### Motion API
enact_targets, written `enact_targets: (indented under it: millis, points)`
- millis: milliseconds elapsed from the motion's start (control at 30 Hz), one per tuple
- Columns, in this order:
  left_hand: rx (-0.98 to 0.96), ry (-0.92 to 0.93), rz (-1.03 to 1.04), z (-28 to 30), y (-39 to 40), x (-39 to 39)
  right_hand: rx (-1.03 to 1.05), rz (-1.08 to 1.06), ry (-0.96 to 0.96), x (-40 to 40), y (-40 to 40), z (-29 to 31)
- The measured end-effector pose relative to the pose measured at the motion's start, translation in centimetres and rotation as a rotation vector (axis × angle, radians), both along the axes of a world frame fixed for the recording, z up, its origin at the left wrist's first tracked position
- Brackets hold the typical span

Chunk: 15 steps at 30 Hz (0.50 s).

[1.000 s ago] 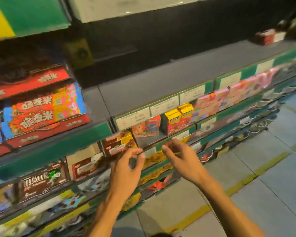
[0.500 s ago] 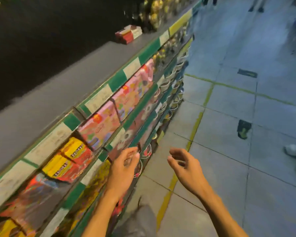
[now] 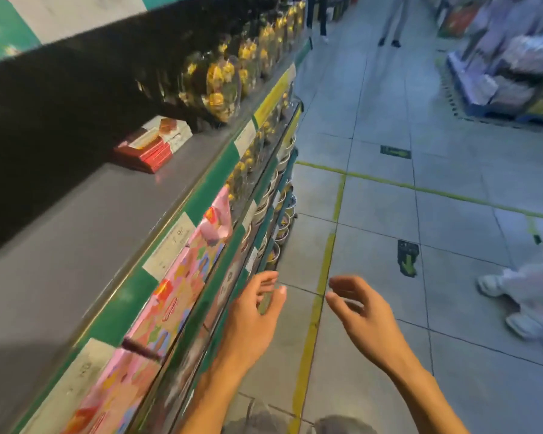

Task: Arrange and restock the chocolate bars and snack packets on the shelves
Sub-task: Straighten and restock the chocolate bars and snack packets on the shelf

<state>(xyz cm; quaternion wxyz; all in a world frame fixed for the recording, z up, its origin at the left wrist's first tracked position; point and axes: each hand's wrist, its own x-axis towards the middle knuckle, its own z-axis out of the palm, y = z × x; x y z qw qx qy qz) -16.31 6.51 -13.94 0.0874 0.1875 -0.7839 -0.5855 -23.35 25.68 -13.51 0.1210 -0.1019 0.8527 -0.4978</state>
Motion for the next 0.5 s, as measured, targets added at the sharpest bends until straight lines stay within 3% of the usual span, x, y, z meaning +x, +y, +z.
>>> enact_targets:
  millis: [267,500]
  points:
    - [-0.112,0.021,0.151,3.1,-2.2,-7.9,-0.047,0.131,0.034,-10.3,-4.1,1.3]
    - [-0.176,0.096,0.412,9.9,-2.3,-10.1,-0.151,0.497,0.097,-18.8,-10.1,5.0]
